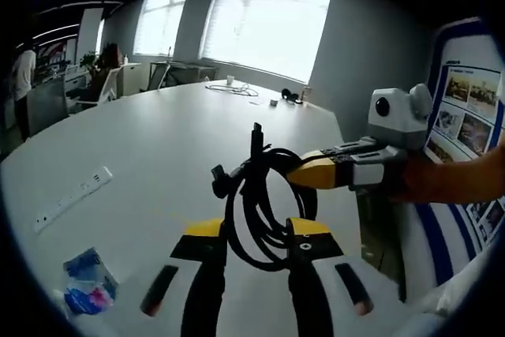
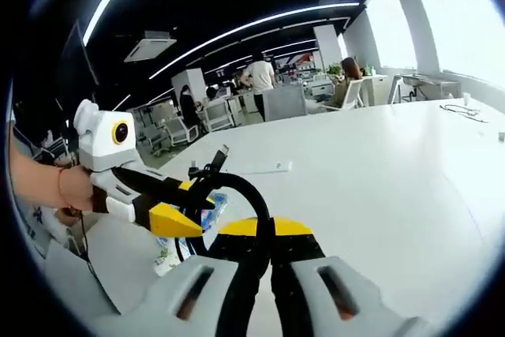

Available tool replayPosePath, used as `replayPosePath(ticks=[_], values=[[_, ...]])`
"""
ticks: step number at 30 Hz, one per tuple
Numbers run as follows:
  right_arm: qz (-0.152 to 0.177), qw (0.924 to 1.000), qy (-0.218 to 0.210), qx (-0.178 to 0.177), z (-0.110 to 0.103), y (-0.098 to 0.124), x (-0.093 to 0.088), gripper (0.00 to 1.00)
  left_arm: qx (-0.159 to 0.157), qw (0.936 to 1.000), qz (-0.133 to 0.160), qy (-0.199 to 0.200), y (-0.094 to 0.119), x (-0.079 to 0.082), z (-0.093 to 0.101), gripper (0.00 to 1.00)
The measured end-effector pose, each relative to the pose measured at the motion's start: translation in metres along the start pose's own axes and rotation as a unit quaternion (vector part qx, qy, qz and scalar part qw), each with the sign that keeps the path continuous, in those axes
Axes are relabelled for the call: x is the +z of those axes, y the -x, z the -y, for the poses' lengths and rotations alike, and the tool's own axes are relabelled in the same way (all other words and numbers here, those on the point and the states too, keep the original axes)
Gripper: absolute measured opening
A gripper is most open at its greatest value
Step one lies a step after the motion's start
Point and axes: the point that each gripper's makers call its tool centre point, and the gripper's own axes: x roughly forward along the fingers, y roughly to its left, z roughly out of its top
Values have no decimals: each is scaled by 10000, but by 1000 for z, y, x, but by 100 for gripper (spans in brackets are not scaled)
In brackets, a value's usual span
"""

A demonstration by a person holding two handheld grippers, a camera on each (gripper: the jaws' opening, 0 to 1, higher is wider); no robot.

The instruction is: Arrange the tabletop items into an orderly group along one side of the table until the central work area is clear of visible clutter.

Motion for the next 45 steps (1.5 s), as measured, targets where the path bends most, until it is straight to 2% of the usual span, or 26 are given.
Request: replayPosePath(ticks=[9, 11, 14, 16, 24, 29, 34, 38, 45], values=[[-341, 9992, -137, -131, 19, -3, -20, 0, 108, 9996, -245, 39, -23, -16, 0, 26], [-511, 9983, -234, -179, 24, -4, -27, 1, 120, 9995, -265, 99, -27, -18, -1, 25], [-571, 9979, -244, -196, 28, -6, -31, 1, 134, 9993, -305, 163, -34, -22, -1, 24], [-771, 9960, -386, -227, 33, -7, -39, 1, 140, 9990, -362, 199, -40, -25, -2, 23], [-1122, 9925, -400, -273, 48, -15, -58, 1, 232, 9972, -562, 432, -57, -35, -10, 19], [-1300, 9897, -510, -300, 56, -21, -67, 1, 262, 9942, -790, 675, -70, -46, -14, 18], [-1571, 9855, -567, -314, 63, -26, -82, 1, 336, 9919, -975, 735, -80, -55, -17, 18], [-1737, 9823, -612, -331, 71, -30, -93, 2, 436, 9877, -1234, 857, -90, -67, -21, 19], [-1861, 9791, -746, -345, 81, -36, -101, 2, 483, 9847, -1326, 1024, -99, -72, -29, 18]])
